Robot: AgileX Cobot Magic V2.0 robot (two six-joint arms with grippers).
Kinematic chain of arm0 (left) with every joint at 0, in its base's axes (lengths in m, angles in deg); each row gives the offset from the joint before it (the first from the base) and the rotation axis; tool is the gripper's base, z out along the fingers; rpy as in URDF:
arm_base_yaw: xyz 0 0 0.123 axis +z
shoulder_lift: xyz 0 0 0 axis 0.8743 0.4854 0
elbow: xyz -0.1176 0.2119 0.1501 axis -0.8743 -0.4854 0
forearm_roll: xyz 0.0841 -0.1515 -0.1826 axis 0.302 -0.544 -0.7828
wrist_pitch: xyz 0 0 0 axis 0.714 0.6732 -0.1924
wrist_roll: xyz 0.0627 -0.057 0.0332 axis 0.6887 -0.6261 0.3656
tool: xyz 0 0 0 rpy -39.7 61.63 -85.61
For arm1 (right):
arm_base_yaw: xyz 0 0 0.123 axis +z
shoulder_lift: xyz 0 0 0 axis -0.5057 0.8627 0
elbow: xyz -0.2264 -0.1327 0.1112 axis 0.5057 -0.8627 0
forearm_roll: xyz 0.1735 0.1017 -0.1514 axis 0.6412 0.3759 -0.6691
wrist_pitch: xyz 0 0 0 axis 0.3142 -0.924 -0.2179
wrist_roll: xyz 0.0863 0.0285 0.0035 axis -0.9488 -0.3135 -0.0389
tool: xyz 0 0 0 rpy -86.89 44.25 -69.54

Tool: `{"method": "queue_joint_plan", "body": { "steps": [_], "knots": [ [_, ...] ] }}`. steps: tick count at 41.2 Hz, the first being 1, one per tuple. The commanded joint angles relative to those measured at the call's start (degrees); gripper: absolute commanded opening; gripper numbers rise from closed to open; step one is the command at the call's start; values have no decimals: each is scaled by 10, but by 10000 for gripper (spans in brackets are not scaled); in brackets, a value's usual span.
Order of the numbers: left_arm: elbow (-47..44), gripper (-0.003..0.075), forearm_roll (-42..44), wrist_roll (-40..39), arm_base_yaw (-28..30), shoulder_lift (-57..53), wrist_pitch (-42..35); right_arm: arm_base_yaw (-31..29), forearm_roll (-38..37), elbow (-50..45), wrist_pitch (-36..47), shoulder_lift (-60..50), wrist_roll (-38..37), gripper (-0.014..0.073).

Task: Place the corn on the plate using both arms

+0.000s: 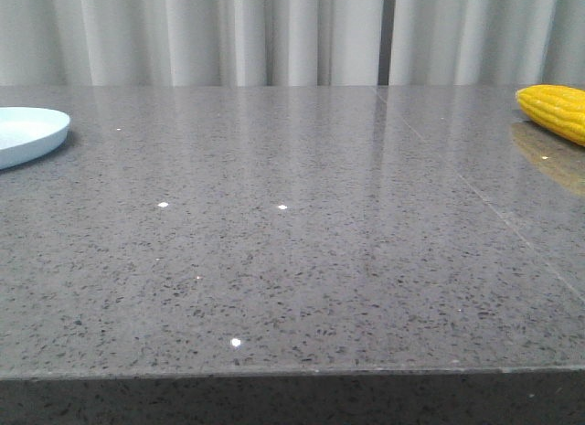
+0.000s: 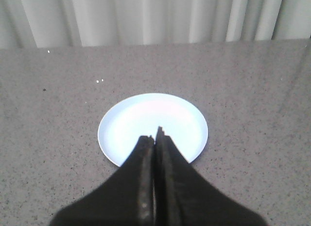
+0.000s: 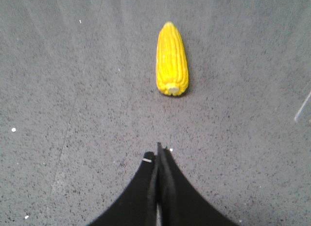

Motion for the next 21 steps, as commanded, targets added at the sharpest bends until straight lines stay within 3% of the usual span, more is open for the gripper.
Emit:
{"method": "queue_joint_plan", "body": {
  "steps": [1,5,8,13,16,18,21],
  "knots": [
    [10,-20,-4,-4,-4,25,-30,-2,-1,19,36,30,3,-66],
    [10,-18,-4,-4,-4,38,-29,-2,-7,19,36,48,5,-51],
    [10,13,-4,-4,-4,46,-29,-2,-11,19,35,59,9,39],
    [10,211,-1,-3,-4,55,-28,-2,-11,19,33,74,26,315],
    [10,389,-1,-3,-4,59,-28,-2,-11,19,33,79,26,493],
    [11,476,-1,-3,-4,62,-24,-2,-11,19,31,80,26,563],
    [19,539,0,-3,-4,78,-2,-2,-11,19,31,82,26,596]
  ]
}}
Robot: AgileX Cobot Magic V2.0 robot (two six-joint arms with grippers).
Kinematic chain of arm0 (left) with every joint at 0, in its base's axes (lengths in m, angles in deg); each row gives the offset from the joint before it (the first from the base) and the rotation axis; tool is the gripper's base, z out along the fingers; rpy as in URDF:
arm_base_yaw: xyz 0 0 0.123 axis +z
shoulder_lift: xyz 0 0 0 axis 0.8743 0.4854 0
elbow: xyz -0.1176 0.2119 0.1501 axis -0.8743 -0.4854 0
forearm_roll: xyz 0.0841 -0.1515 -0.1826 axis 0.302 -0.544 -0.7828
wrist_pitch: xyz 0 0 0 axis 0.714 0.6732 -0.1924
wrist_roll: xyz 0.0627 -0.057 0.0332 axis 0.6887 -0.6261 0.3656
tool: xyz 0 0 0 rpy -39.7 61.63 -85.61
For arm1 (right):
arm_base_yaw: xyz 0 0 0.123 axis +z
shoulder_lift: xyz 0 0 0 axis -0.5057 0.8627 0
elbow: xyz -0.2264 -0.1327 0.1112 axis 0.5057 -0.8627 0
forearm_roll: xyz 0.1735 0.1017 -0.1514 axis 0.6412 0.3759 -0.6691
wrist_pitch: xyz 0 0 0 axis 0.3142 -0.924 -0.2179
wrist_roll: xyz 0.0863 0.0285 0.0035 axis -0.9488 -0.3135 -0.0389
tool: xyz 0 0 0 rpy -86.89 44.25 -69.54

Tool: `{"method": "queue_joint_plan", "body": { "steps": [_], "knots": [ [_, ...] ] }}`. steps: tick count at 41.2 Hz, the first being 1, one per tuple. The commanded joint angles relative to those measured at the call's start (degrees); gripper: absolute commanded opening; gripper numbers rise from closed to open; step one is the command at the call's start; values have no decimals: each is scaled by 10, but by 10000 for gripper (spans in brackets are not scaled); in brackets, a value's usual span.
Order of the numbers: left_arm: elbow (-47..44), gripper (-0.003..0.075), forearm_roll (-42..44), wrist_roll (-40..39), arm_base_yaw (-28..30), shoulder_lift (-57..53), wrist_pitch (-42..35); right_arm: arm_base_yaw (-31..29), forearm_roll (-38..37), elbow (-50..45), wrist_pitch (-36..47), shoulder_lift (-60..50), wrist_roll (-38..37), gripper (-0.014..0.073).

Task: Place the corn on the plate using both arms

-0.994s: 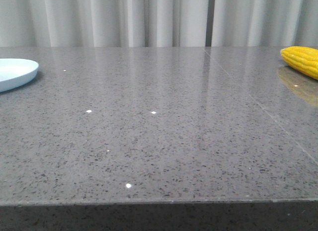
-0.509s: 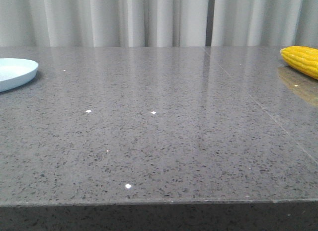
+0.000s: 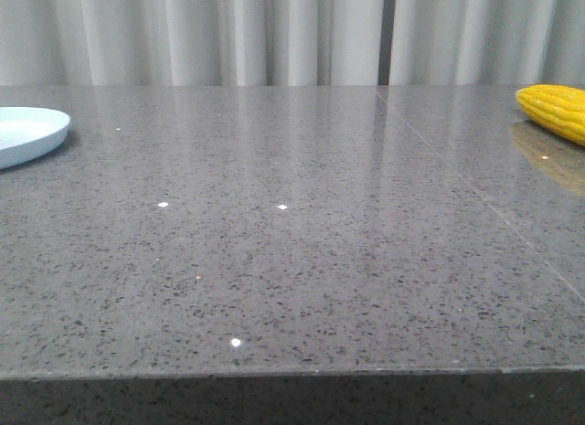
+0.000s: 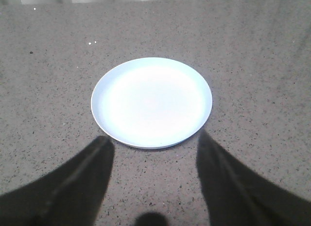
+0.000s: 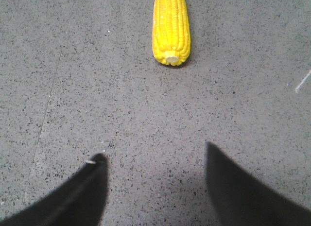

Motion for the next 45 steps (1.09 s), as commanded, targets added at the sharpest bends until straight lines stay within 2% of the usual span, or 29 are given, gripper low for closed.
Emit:
{"method": "queue_joint_plan", "body": {
  "steps": [1,8,19,25,34,45],
  "knots": [
    [28,541,-1,-3,-4,25,-6,-2,-6,19,33,5,9,594],
    [83,533,23,-3,-4,103,81,-2,-6,19,31,5,9,594],
    [157,533,39,-3,9,252,131,-2,-6,19,31,5,9,594],
    [197,533,-3,16,57,325,131,-2,-6,19,31,5,9,594],
    [246,533,-144,121,143,421,122,-2,-6,19,30,5,9,594],
    [312,533,-171,132,168,528,113,-2,-6,19,30,5,9,594]
  ]
}}
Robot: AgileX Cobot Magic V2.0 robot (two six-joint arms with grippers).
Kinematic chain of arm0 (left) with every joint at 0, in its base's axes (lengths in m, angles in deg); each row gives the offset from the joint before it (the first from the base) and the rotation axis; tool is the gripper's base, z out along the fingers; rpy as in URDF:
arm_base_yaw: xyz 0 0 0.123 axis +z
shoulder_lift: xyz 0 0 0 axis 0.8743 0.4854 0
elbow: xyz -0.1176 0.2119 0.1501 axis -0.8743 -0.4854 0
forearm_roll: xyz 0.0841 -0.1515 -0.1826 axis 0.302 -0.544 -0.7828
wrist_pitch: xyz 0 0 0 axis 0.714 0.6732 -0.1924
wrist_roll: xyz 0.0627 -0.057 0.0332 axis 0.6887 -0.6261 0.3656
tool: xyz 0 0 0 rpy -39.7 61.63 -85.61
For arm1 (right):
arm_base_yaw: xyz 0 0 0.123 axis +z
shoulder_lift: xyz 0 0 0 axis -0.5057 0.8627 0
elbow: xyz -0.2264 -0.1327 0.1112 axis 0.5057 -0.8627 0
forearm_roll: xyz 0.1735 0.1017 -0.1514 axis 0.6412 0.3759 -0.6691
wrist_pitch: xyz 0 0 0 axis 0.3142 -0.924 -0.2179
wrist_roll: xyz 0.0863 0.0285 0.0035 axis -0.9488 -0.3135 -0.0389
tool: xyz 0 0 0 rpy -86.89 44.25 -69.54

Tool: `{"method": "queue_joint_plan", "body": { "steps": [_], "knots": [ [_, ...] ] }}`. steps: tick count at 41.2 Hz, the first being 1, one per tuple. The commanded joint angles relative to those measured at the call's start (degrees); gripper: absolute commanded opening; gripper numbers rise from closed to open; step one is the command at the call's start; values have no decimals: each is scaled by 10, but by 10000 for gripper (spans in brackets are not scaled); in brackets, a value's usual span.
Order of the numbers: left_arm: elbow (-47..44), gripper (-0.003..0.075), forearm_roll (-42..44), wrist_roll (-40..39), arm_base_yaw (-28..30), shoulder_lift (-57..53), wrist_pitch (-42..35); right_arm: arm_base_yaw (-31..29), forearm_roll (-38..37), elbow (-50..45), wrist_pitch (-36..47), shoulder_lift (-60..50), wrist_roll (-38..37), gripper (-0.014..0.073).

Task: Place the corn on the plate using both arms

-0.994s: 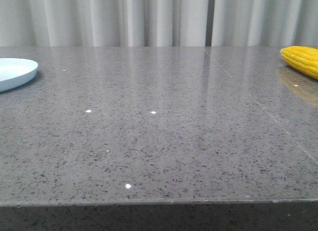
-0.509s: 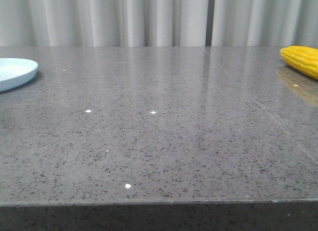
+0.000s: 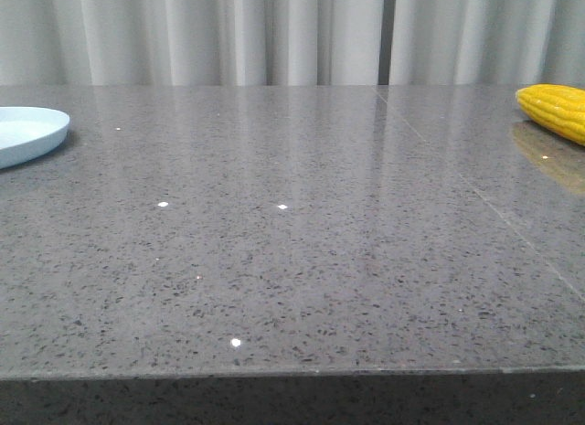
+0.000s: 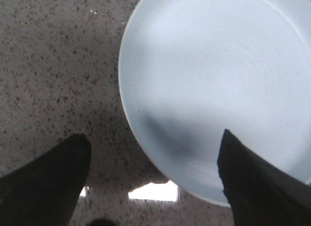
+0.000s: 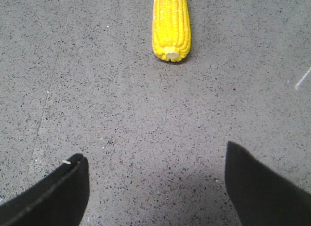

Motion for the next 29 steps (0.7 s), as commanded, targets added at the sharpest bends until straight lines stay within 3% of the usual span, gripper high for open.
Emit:
{"method": "queue_joint_plan", "body": {
  "steps": [1,13,24,29],
  "knots": [
    [41,533,-31,4,1,14,-20,-2,-6,19,34,3,6,594],
    [83,510,-44,5,0,86,-23,-2,-6,19,33,3,6,594],
    [86,286,-44,5,0,92,-40,-2,-6,19,33,3,6,594],
    [86,246,-44,5,0,97,-39,-2,-6,19,33,3,6,594]
  ]
}}
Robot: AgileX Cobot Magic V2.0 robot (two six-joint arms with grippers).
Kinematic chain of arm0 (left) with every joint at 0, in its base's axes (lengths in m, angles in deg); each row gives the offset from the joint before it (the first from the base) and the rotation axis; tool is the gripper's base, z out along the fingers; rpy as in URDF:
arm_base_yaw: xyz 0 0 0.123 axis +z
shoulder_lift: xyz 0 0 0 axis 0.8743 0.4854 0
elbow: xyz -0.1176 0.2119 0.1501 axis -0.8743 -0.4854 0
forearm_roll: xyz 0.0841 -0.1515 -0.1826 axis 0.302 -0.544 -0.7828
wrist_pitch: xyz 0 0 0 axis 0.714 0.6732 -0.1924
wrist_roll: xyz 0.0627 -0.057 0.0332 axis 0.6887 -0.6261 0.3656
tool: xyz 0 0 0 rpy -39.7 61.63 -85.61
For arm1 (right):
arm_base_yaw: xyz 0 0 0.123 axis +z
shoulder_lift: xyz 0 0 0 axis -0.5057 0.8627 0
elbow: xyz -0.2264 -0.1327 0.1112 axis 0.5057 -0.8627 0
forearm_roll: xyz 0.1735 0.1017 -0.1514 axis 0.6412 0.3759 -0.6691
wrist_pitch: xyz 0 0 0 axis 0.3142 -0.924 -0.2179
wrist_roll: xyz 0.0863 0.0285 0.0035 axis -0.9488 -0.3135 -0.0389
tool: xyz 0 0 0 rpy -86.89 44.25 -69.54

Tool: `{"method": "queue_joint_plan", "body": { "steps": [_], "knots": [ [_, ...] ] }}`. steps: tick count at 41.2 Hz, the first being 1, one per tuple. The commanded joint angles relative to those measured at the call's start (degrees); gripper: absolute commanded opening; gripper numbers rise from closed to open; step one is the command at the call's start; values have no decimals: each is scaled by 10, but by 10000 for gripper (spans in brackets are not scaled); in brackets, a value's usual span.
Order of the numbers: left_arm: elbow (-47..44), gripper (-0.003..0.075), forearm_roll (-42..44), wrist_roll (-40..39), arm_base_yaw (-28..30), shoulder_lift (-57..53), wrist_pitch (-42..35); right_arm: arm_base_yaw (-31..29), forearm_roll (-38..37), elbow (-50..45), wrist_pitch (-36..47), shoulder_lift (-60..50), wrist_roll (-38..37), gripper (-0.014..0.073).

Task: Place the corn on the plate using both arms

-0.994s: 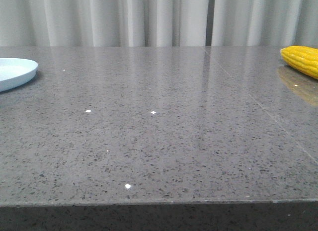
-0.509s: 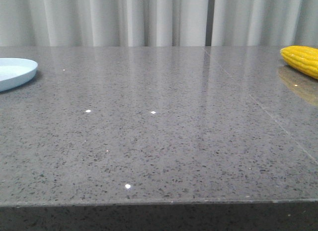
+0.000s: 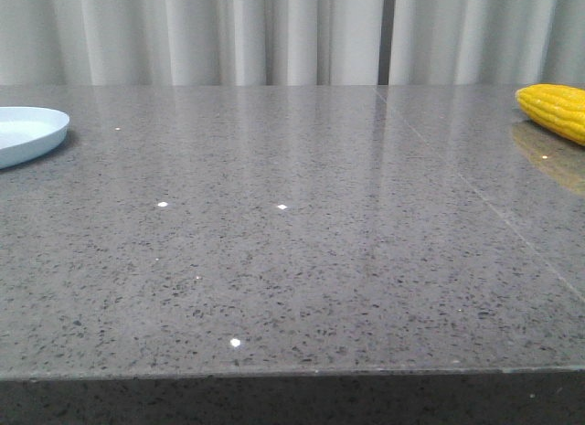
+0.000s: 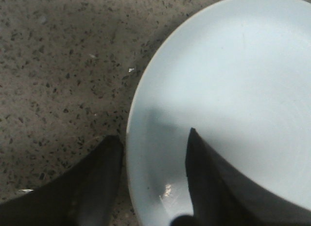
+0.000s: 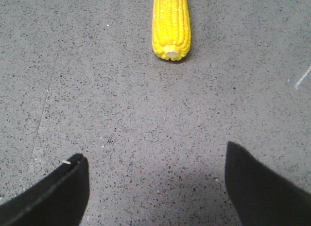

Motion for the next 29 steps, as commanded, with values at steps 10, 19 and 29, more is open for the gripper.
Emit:
{"method": "queue_joint_plan", "body": {
  "steps": [10,19,29],
  "knots": [
    [18,242,-19,0,-1,-18,-11,-2,-6,19,35,3,6,594],
    [18,58,-8,0,-1,-18,8,-2,-6,19,35,3,6,594],
    [18,-20,-29,0,-1,-24,14,-2,-6,19,35,3,6,594]
  ]
}}
